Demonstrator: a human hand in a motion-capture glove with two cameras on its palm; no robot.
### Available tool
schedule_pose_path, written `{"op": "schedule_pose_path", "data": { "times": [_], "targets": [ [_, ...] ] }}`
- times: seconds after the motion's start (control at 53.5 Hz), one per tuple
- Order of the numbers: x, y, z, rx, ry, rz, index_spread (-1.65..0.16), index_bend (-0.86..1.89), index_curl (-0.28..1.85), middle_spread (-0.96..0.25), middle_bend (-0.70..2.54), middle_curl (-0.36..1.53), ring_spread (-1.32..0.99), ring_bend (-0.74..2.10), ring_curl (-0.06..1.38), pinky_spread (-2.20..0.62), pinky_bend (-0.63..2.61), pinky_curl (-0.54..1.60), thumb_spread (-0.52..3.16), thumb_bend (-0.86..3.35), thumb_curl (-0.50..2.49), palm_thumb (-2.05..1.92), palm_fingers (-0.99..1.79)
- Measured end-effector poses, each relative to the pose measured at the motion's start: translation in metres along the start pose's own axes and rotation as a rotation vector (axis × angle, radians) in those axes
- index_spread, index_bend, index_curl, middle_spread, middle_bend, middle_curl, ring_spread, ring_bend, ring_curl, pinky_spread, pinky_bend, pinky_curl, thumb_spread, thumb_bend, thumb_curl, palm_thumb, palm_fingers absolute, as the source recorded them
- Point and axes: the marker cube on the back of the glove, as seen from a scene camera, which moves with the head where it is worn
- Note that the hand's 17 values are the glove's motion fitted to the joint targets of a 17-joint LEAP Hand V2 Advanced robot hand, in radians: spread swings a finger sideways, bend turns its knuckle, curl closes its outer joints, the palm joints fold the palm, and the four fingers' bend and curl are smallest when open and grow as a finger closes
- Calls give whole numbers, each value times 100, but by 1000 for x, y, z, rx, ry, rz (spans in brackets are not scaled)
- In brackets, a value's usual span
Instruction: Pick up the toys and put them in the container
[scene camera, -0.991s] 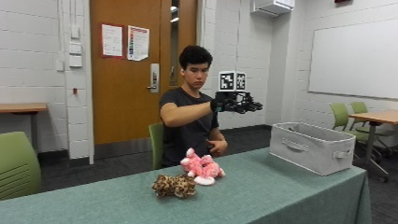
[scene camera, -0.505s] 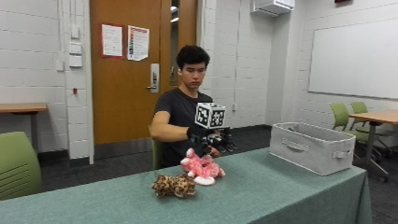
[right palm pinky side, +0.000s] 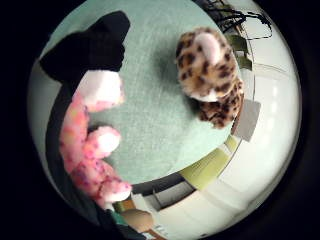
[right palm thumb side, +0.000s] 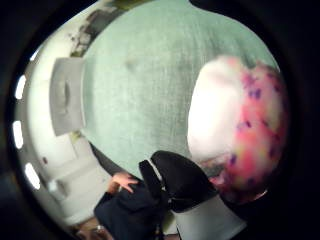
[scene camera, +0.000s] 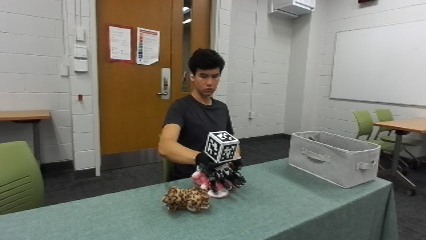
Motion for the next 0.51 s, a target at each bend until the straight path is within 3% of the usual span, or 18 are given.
{"op": "schedule_pose_path", "data": {
  "times": [0.393, 0.505],
  "targets": [
    [10, 28, 17, 119, -80, 69, -33, 30, 33, -4, 8, 20, -5, 21, 24, -8, 115, 39, 117, 7, 25, 19, -3],
    [14, 32, 15, 165, -83, 89, -35, 49, 37, -9, 11, 18, -16, 42, 27, -14, 99, 33, 126, 16, 29, 36, 26]
  ]
}}
